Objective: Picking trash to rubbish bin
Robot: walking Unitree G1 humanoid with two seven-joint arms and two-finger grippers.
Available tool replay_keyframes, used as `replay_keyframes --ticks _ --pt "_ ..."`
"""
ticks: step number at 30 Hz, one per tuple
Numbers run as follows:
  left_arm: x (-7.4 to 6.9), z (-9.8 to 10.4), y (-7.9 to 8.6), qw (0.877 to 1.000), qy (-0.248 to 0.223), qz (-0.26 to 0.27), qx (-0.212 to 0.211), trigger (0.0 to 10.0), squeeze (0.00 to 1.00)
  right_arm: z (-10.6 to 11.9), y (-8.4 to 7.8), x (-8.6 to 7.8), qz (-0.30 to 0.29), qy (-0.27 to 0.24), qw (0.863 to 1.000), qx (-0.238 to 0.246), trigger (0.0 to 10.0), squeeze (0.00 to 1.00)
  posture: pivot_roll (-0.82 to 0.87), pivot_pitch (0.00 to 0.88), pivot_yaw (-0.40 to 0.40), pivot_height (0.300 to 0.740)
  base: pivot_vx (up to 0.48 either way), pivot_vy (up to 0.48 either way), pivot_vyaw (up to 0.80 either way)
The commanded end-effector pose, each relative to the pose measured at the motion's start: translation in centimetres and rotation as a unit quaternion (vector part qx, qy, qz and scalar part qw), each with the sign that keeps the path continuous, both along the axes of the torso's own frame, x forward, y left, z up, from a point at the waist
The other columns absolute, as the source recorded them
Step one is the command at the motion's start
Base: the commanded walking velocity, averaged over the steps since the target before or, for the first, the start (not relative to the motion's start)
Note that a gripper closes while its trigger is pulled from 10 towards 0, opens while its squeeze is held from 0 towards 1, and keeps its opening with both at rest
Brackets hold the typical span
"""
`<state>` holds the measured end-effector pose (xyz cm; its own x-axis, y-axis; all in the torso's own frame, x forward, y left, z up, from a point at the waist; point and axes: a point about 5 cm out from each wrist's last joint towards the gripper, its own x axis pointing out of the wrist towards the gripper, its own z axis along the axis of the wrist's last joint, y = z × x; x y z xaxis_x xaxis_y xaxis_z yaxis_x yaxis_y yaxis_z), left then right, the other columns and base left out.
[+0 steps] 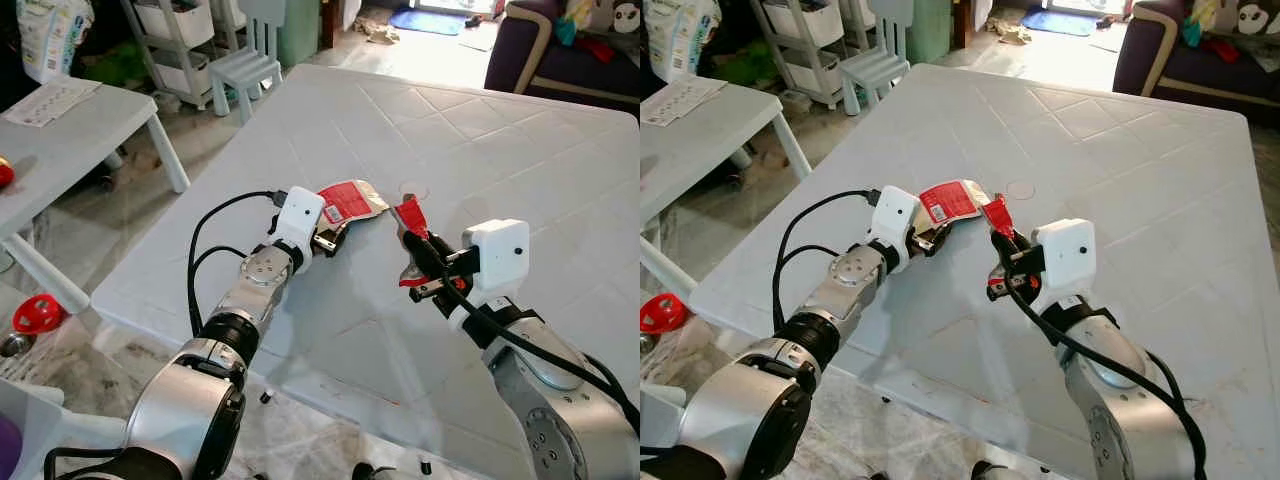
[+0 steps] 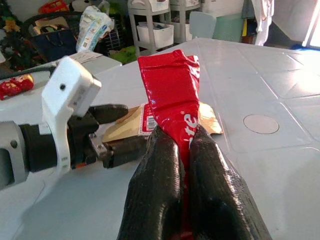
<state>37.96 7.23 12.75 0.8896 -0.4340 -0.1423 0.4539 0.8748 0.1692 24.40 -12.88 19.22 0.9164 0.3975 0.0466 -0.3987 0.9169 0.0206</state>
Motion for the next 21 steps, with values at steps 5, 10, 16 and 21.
replay_keyframes --ticks 5,10,16,21 --pt "-0.3 -0.9 0.5 0.999 0.006 -0.008 0.037 0.0 0.00 0.5 0.3 -0.3 0.006 0.001 1.000 -0.001 0.0 0.00 -0.33 0.183 -0.007 0.740 0.000 0.000 0.00" --pt "-0.7 -2.0 0.7 0.999 0.019 -0.013 0.050 0.0 0.00 0.6 0.5 -0.1 0.011 0.005 1.000 0.001 0.0 0.00 -0.32 0.174 -0.004 0.740 0.000 0.000 0.00" --pt "-1.1 -2.9 1.3 0.998 0.032 -0.003 0.045 0.0 0.00 0.5 0.8 0.0 0.015 0.007 1.000 0.004 0.0 0.00 -0.31 0.168 0.000 0.740 0.000 0.000 0.00" --pt "-1.6 -4.1 2.8 0.998 0.045 0.018 0.036 0.0 0.00 0.5 1.0 0.2 0.019 0.009 1.000 0.007 0.0 0.00 -0.29 0.161 0.001 0.740 0.000 0.000 0.00"
